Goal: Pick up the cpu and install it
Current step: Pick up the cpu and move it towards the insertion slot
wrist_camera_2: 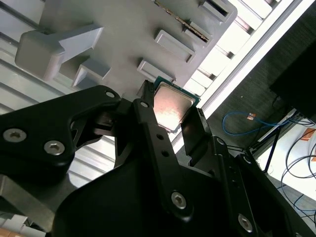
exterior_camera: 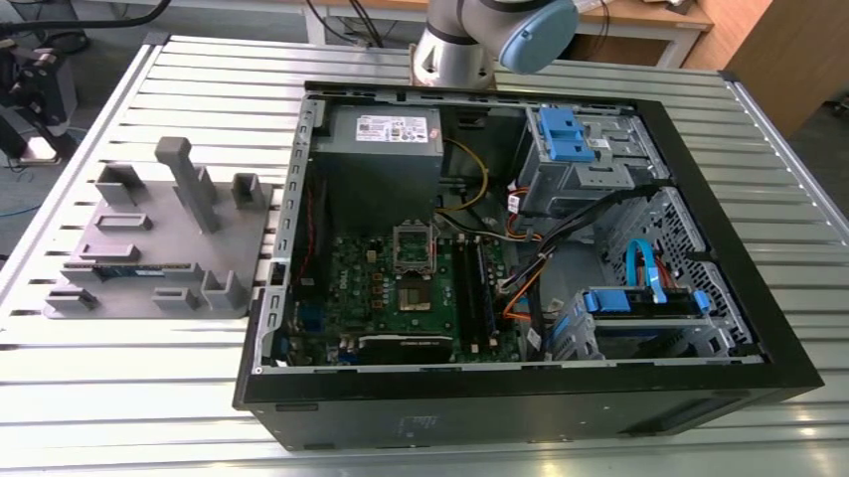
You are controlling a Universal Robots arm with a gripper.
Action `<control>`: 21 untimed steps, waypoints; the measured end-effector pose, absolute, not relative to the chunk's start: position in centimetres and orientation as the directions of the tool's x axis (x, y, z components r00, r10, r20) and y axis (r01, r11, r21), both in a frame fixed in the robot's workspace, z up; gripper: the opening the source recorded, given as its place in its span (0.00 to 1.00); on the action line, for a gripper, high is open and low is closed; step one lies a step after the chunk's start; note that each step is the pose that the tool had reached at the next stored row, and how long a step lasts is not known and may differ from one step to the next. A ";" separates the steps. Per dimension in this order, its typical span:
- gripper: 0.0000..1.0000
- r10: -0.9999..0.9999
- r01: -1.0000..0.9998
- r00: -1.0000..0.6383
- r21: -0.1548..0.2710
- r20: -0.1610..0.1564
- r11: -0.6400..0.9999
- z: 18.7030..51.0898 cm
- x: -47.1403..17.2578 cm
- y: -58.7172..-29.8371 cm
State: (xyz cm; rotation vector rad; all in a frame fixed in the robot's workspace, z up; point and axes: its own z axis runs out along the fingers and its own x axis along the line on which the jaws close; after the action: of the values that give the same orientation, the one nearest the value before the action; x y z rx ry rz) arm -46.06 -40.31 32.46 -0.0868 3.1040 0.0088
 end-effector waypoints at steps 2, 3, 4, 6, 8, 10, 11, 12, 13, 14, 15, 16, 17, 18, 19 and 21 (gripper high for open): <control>0.47 -0.056 -0.056 -0.998 0.005 -0.036 0.998 32.5 -46.1 -40.3; 0.47 -0.056 -0.056 -0.998 0.005 -0.036 0.998 32.6 -46.1 -40.3; 0.47 -0.056 -0.056 -0.998 0.005 -0.036 0.998 32.6 -46.1 -40.3; 0.47 -0.056 -0.056 -0.998 0.005 -0.036 0.998 32.7 -46.1 -40.3; 0.47 -0.056 -0.056 -0.998 0.005 -0.036 0.998 32.9 -46.1 -40.3; 0.47 -0.056 -0.056 -0.998 0.005 -0.036 0.998 33.1 -46.1 -40.3; 0.47 -0.056 -0.056 -0.998 0.005 -0.036 0.998 33.2 -46.1 -40.3; 0.47 -0.056 -0.056 -0.998 0.005 -0.037 0.998 33.2 -46.1 -40.3; 0.47 -0.056 -0.056 -0.998 0.005 -0.037 0.998 33.3 -46.1 -40.3; 0.47 -0.056 -0.056 -0.998 0.005 -0.037 0.998 33.4 -46.1 -40.3; 0.47 -0.056 -0.056 -0.998 0.005 -0.037 0.998 33.4 -46.1 -40.3; 0.47 -0.056 -0.056 -0.998 0.005 -0.036 0.998 33.4 -46.1 -40.3; 0.47 -0.056 -0.056 -0.998 0.005 -0.037 0.998 33.4 -46.1 -40.3; 0.47 -0.056 -0.056 -0.998 0.005 -0.037 0.998 33.4 -46.1 -40.3; 0.47 -0.056 -0.056 -0.998 0.005 -0.036 0.998 33.5 -46.1 -40.3; 0.47 -0.056 -0.056 -0.998 0.005 -0.037 0.998 33.5 -46.1 -40.3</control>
State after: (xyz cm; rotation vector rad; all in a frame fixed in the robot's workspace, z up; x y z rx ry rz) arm -46.05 -40.31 33.46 -0.0868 3.1040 0.0087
